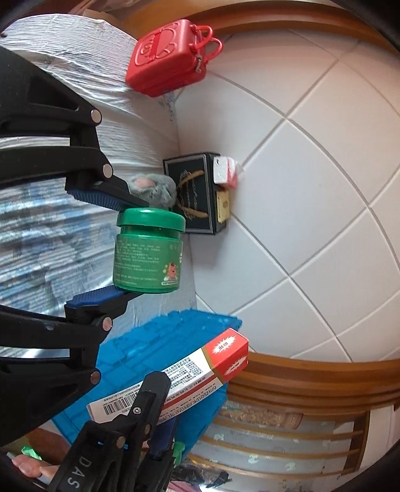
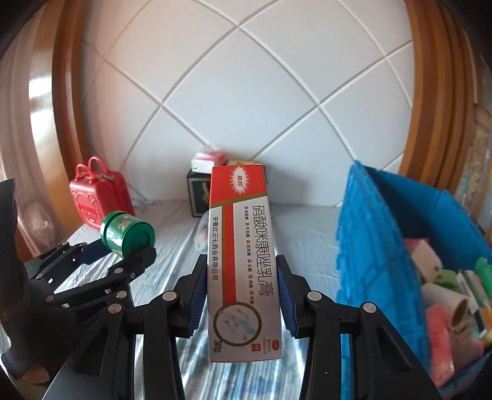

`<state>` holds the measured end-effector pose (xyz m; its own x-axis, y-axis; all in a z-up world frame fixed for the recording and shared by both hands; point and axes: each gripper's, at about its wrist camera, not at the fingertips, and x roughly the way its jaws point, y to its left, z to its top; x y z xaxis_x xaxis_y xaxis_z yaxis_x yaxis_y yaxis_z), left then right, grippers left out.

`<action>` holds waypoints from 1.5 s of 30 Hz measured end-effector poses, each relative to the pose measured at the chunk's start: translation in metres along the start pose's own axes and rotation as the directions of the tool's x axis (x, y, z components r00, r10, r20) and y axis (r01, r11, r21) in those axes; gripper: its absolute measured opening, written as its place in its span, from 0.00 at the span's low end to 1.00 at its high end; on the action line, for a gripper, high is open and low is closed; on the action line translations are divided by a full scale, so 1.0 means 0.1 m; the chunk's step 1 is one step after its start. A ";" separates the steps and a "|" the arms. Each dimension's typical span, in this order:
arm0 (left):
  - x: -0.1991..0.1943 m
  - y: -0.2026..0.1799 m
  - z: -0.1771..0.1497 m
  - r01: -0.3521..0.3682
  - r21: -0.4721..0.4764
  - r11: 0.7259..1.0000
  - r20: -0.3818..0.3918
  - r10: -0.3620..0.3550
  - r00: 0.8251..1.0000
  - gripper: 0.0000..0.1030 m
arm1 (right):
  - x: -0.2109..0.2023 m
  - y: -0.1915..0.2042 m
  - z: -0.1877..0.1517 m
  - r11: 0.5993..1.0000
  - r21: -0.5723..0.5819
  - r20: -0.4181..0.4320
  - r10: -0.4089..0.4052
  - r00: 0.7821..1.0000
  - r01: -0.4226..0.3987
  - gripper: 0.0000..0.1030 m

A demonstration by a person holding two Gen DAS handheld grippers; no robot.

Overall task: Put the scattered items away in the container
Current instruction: 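Lift the green jar and ointment box and carry them over the crate, then lower the jar and ointment box into the crate and open both grippers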

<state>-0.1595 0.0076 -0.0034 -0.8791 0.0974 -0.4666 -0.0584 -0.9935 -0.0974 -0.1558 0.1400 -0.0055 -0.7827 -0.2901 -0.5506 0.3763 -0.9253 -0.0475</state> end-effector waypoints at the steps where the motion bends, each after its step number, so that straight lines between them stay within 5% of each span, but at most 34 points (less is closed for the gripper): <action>1: -0.03 -0.17 0.05 0.022 0.016 1.000 0.014 -0.022 1.000 0.44 | -0.11 -0.14 0.01 1.000 0.013 0.013 -0.027 1.000 0.027 0.40; 10: 0.02 -1.87 0.33 0.179 0.110 0.978 0.049 -0.185 0.982 0.44 | -0.90 -1.73 -0.22 0.971 0.119 0.047 -0.213 0.976 0.206 0.40; 19: 0.81 -3.18 0.33 0.173 0.137 0.975 -0.154 -0.152 0.976 0.44 | -0.94 -3.05 -0.63 0.966 0.157 -0.022 -0.205 0.978 0.206 0.40; 27: 1.13 -3.26 0.10 0.156 0.108 0.982 -0.302 -0.117 0.946 0.44 | -0.72 -3.35 -0.82 0.976 0.166 -0.062 -0.133 0.989 0.142 0.40; 33: 0.98 -3.16 0.13 0.068 0.154 0.986 -0.233 -0.031 0.972 0.65 | -0.56 -3.25 -0.79 0.984 0.144 -0.069 -0.094 0.993 0.103 0.40; 45: 0.75 -2.78 0.06 0.024 0.155 0.988 -0.206 0.008 0.979 0.66 | -0.33 -2.95 -0.78 0.992 0.111 -0.130 -0.040 0.991 0.055 0.40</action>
<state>-0.2121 0.2907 -0.0062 -0.7634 0.0990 -0.6383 -0.1523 -0.9879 0.0290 -0.2024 0.4410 -0.0386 -0.7265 -0.2184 -0.6515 0.2754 -0.9612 0.0151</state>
